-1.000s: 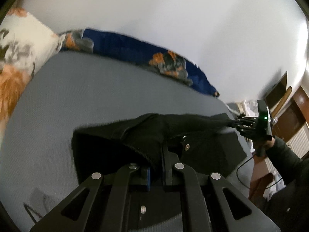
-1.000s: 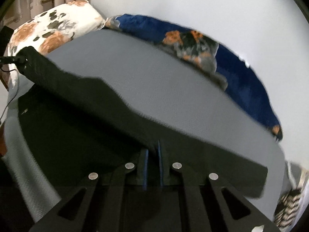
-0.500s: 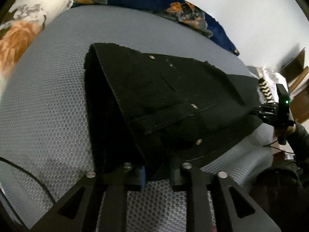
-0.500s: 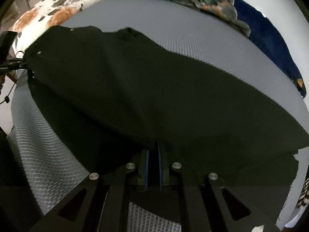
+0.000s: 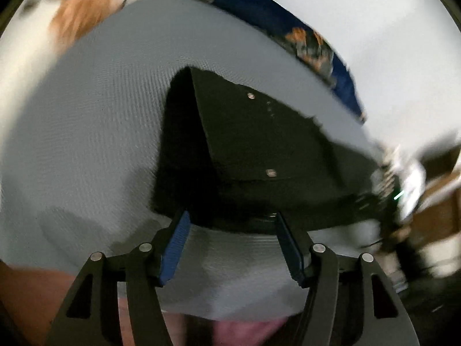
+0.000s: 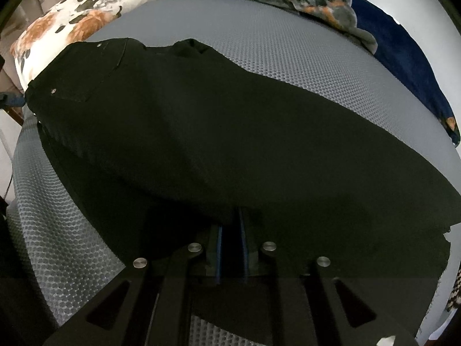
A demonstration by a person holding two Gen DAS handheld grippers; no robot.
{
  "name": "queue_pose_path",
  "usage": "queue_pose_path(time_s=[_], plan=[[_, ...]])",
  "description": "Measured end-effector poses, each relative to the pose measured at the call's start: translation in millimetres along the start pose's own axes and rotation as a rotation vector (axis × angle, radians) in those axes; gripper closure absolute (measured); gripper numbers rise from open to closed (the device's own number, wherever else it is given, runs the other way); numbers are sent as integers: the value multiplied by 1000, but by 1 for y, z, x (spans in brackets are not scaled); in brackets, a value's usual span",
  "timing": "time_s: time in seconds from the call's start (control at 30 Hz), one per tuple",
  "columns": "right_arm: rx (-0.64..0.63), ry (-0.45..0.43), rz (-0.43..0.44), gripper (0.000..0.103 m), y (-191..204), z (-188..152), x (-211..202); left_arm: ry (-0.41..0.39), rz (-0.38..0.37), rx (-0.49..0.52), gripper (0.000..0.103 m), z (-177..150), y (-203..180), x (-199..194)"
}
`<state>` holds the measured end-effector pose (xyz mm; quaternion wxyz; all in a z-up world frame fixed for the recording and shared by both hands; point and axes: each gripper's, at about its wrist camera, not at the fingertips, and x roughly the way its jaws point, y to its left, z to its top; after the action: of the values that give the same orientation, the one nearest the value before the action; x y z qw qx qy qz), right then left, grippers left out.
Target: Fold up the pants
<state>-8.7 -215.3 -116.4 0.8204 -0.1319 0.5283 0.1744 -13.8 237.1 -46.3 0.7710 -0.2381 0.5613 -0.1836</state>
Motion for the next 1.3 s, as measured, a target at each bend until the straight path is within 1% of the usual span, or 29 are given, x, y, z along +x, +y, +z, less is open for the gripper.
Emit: queue_pose_path(time_s=[0.1, 0.17, 0.23, 0.3, 0.37, 0.43, 0.53, 0.63, 0.7, 0.8, 0.83, 0.87, 0.93, 1.0, 1.07, 1.1, 1.23, 1.3], plan=[[-4, -5, 0, 91, 2, 0, -1, 22, -92, -122, 41, -7, 5, 9], [-7, -7, 2, 91, -1, 1, 0, 23, -116, -187, 41, -7, 8, 19], [-2, -8, 6, 92, -2, 1, 0, 24, -128, -273, 41, -4, 13, 31], [13, -7, 9, 93, -5, 4, -1, 13, -124, -335, 41, -1, 17, 37], [32, -14, 9, 94, -5, 4, -4, 5, -120, -362, 45, 1, 19, 40], [53, -30, 4, 94, -8, 5, -8, -24, -89, -338, 74, 7, 10, 40], [84, -51, 5, 94, -11, 8, -17, -44, -42, -262, 81, 14, -4, 34], [111, -72, 17, 94, -8, 9, -30, -88, -12, -162, 82, 28, -19, 25], [112, -86, 24, 94, -3, 10, -39, -126, -3, -87, 82, 37, -28, 12], [93, -88, 24, 94, 9, 7, -46, -165, 5, -1, 82, 48, -32, -2], [88, -82, 31, 94, 12, 5, -45, -167, 11, 23, 82, 49, -32, -3], [87, -74, 36, 94, 14, 3, -43, -163, 22, 42, 82, 50, -29, -2], [97, -50, 47, 94, 17, -3, -34, -114, 65, 66, 82, 47, -22, 11], [112, -15, 65, 94, 21, -11, -25, -40, 143, 92, 82, 34, -11, 25], [110, 6, 72, 94, 23, -15, -21, 8, 197, 123, 82, 23, -6, 39], [105, 12, 73, 94, 25, -17, -20, 15, 218, 143, 82, 18, -6, 43], [110, 19, 92, 94, 25, -19, -22, -2, 234, 172, 82, 15, -7, 44], [110, 33, 91, 93, 25, -21, -16, -1, 267, 206, 81, 13, -12, 46]])
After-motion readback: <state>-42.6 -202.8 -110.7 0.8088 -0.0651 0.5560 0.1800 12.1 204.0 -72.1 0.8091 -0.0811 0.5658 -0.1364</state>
